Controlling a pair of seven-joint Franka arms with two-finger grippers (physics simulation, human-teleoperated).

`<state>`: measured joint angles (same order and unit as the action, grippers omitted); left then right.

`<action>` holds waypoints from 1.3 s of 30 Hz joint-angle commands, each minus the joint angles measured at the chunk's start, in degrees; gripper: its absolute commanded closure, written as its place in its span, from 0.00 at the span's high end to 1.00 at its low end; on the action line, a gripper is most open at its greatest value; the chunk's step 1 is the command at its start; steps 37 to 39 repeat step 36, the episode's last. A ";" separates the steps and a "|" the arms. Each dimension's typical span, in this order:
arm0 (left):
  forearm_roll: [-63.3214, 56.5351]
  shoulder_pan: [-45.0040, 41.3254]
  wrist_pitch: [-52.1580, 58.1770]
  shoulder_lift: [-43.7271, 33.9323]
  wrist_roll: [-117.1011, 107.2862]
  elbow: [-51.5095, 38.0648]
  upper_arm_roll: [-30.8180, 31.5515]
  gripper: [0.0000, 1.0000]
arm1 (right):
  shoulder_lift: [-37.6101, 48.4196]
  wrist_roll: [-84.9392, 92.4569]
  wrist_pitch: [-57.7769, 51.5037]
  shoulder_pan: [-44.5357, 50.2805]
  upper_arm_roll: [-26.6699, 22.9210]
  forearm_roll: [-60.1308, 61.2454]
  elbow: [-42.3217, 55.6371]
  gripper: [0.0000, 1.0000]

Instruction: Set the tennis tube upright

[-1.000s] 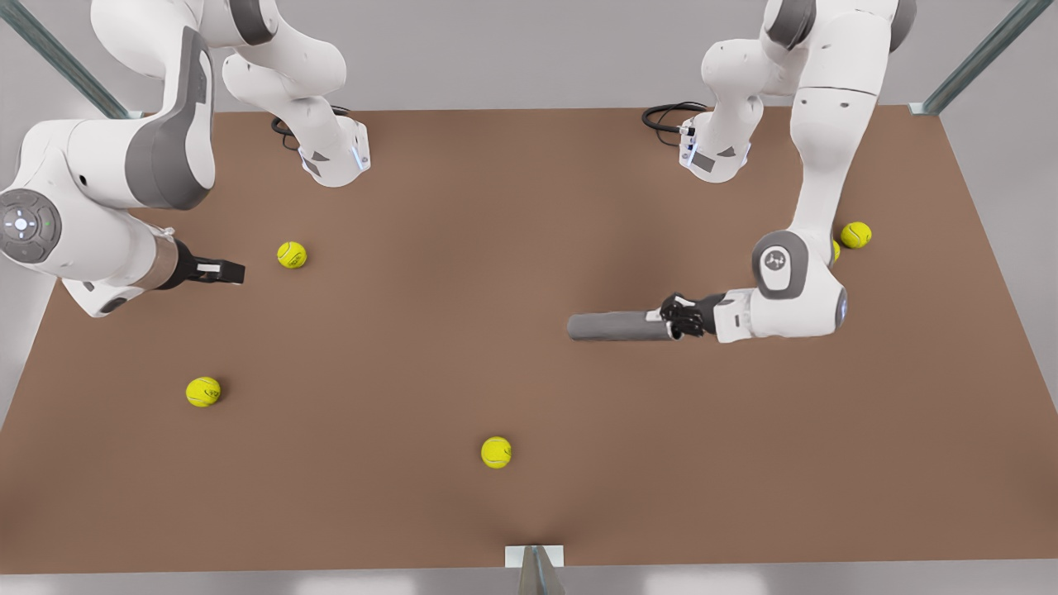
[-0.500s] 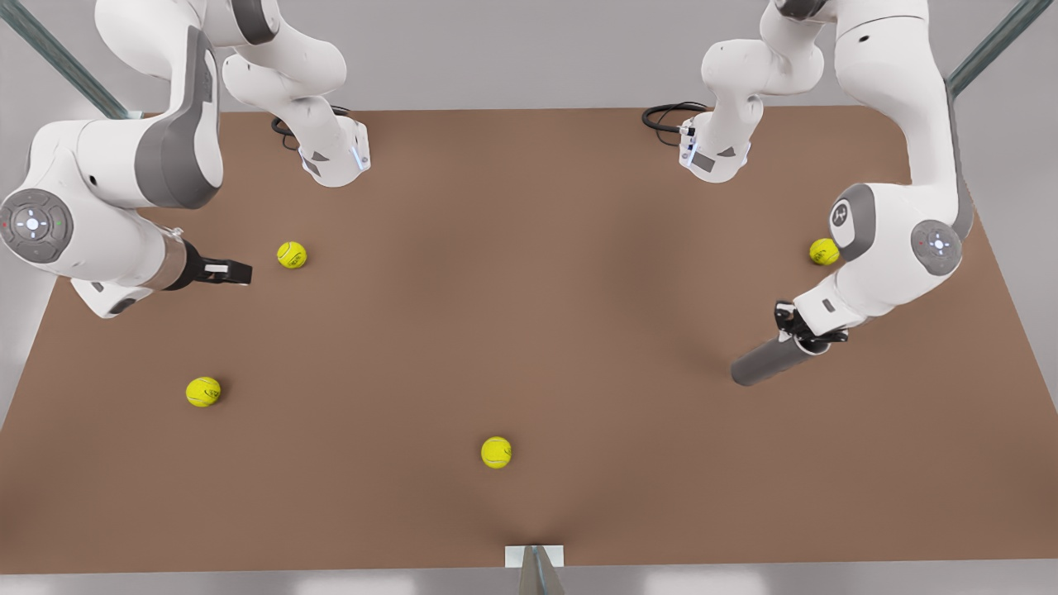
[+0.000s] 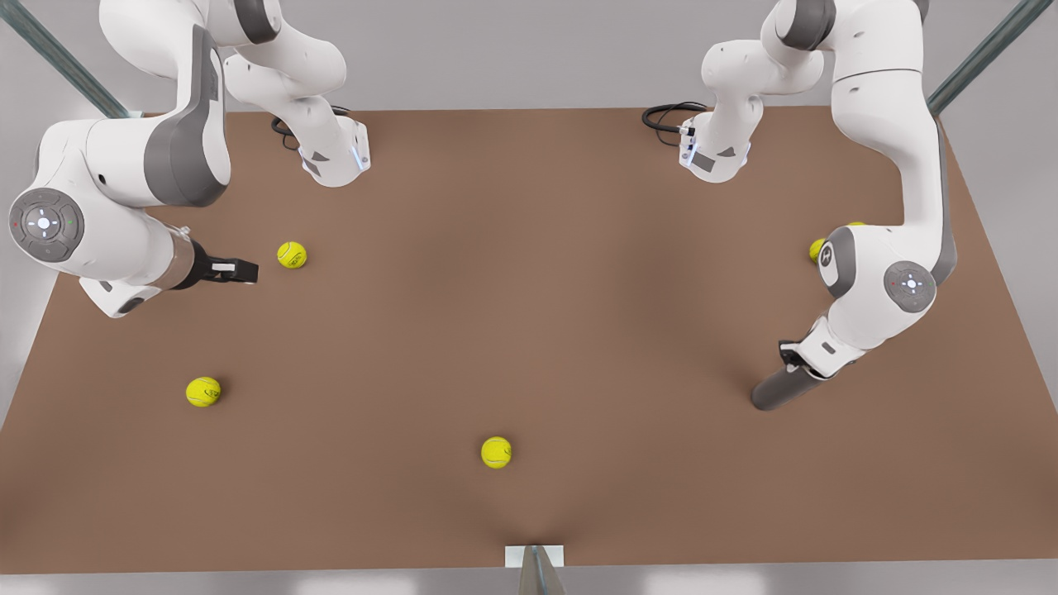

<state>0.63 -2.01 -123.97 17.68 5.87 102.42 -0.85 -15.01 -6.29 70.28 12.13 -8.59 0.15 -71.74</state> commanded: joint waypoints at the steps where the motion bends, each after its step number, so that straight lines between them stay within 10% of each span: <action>1: -0.63 -0.01 -1.10 0.08 -11.76 -0.03 0.06 1.00 | 0.07 -0.22 -0.05 0.09 -0.02 0.02 0.02 1.00; 17: -0.63 -0.10 0.21 -2.03 -12.02 -1.61 0.15 1.00 | 0.16 -0.13 -0.32 0.88 -0.11 -0.15 0.02 1.00; 24: -0.45 -0.01 38.53 -5.55 -11.85 -19.36 0.23 1.00 | 0.07 -0.22 -0.14 0.88 -0.11 -0.24 0.11 1.00; 39: -0.63 -0.36 39.15 -9.50 -11.93 -18.05 1.99 1.00 | -0.11 -0.04 -0.05 1.41 -0.37 0.11 3.89 1.00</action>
